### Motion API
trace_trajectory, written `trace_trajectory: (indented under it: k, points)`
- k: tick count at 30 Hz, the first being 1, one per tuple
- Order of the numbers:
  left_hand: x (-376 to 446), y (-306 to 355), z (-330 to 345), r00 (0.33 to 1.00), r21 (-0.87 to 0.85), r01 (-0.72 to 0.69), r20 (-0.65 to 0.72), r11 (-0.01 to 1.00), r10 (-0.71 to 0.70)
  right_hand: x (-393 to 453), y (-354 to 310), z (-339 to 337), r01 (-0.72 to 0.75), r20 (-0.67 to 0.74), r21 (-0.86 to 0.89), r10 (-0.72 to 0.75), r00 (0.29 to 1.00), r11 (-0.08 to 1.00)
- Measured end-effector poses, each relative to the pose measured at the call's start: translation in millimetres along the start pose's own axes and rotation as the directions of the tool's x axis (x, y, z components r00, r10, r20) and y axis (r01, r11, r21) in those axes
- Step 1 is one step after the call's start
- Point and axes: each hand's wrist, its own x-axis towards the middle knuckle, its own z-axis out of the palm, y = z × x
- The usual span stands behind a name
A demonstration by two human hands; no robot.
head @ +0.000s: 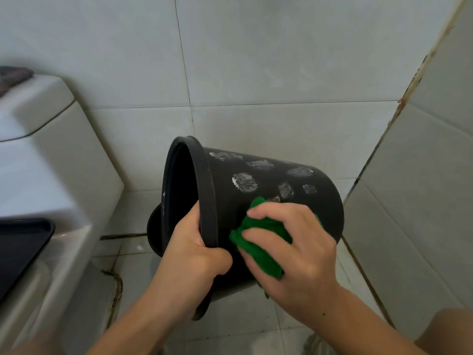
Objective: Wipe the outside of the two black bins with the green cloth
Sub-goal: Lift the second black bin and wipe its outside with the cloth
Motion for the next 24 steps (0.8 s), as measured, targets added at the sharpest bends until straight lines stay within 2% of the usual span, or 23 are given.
trace_trajectory:
  k: [1, 4, 6, 8, 11, 12, 16, 18, 20, 22, 24]
  points:
    - [-0.8, 0.1, 0.3, 1.000, -0.011, 0.006, 0.012, 1.000, -0.006, -0.1, 6.2, -0.3, -0.008, 0.005, -0.004, 0.008, 1.000, 1.000]
    - [-4.6, -1.4, 3.7, 0.999, 0.015, 0.020, 0.033, 1.000, -0.021, 19.1, 30.2, -2.0, -0.198, -0.065, -0.031, 0.195, 0.979, 0.980]
    - [-6.9, -3.3, 4.8, 1.000, 0.013, 0.027, 0.009, 1.000, -0.028, 20.5, 29.6, 0.0, -0.249, -0.109, -0.035, 0.244, 0.964, 0.968]
    - [-6.9, -4.0, 4.5, 0.999, -0.010, 0.025, -0.021, 1.000, -0.025, 7.0, 11.1, 3.8, -0.195, -0.092, 0.002, 0.194, 0.977, 0.981]
    - [-5.1, -3.2, 2.3, 0.999, -0.051, 0.025, -0.040, 0.998, -0.027, -10.1, -9.8, 2.9, -0.001, -0.019, 0.016, 0.001, 1.000, 1.000]
    - [-4.0, -1.8, 1.2, 0.999, -0.050, 0.018, -0.046, 0.999, -0.021, -7.7, -3.7, 1.7, 0.018, -0.018, 0.007, -0.018, 1.000, 1.000]
    - [-2.1, 1.3, -1.5, 0.991, -0.002, 0.012, -0.133, 1.000, -0.013, 12.1, 30.9, -1.2, -0.196, -0.129, -0.042, 0.189, 0.973, 0.980]
    - [-3.4, 0.8, -2.6, 0.988, 0.011, 0.016, -0.156, 1.000, -0.014, 7.3, 24.6, 1.3, -0.218, -0.141, -0.038, 0.210, 0.967, 0.975]
    - [-4.3, -0.2, -3.3, 0.989, -0.004, 0.015, -0.150, 1.000, -0.016, -7.3, 6.9, 6.2, -0.151, -0.089, -0.020, 0.148, 0.985, 0.988]
    - [-3.4, -1.5, -4.6, 0.988, -0.049, 0.018, -0.152, 0.999, -0.025, -19.2, -4.2, 8.8, -0.019, -0.034, -0.018, 0.019, 0.999, 1.000]
    - [-2.3, -1.3, -6.0, 0.986, -0.068, 0.017, -0.165, 0.998, -0.028, -16.6, 7.8, 7.8, 0.032, -0.036, -0.013, -0.032, 0.999, 0.999]
